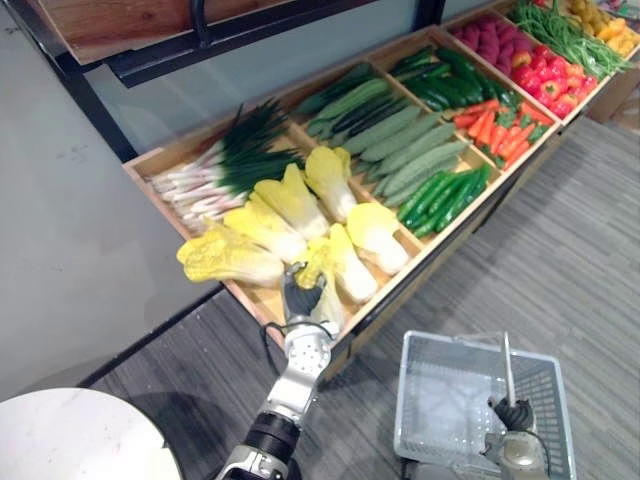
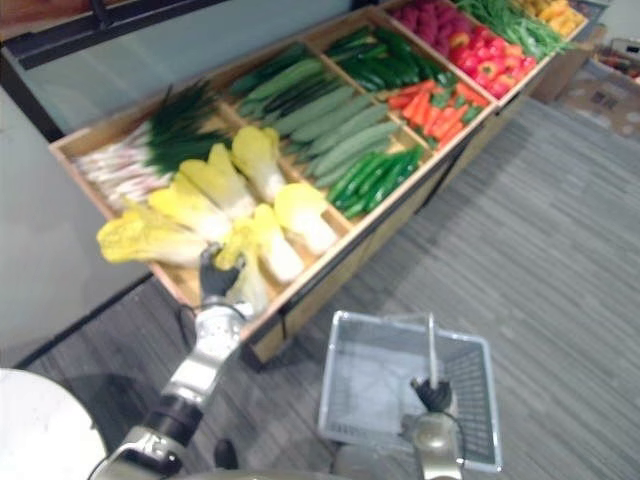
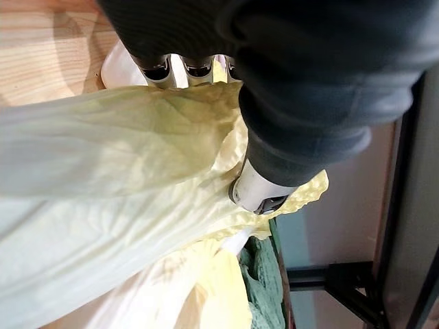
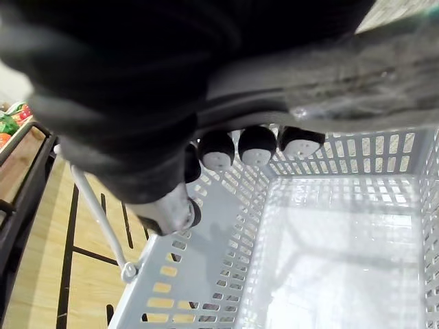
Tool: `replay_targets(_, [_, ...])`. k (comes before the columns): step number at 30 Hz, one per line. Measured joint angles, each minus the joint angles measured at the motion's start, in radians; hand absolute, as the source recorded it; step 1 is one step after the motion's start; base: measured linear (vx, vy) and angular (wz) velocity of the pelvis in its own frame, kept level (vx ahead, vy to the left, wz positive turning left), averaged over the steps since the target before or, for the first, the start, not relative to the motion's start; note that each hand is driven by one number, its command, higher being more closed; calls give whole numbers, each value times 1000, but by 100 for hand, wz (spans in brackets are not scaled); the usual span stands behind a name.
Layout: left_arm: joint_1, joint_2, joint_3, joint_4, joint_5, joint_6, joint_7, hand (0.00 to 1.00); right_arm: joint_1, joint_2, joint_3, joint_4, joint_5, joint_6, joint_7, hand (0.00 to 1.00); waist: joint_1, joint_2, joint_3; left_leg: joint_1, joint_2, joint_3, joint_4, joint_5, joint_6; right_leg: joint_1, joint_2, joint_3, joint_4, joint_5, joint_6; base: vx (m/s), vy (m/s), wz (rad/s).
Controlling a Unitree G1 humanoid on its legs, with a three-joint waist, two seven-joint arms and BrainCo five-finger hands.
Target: Pick vegetable in the basket
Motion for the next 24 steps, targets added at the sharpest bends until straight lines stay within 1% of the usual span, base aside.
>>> replay_targets(7, [21,-34,-11,-36,31,0,-6,100,10,2,-2,0,0,0,1,100,1,1,-16,-2,2,-18,-5,10,0,15,0,-13,0,-1,0,-35,-12,6])
replay_targets(11, [27,-34,-11,-59,61,0,-1,100,10,10,-5,0,-1,0,1,100,2,1,-16,-4,1,-20,-6,14,1,15,0,-14,-5,-4,4,-10,-2,0])
replay_targets(15, [27,-34,-10,-65,94,0,6,100,11,31,-23,1,-1,-1,1,100,3,0,-17,-2,1,-21,-6,15,1,16,0,-17,-7,0,-1,0,0,0])
replay_targets(18, [27,-34,-9,-83,102,1,18,100,10,39,-22,4,-1,-2,1,100,2,-3,-19,0,1,-22,-6,17,0,22,0,-22,-13,0,-1,16,-5,3])
replay_targets(24, [25,-35,15,-98,183,9,66,100,8,41,-21,18,-2,-7,1,100,2,-11,-25,8,2,-23,-6,16,-1,35,1,-27,-19,0,-1,6,-2,2])
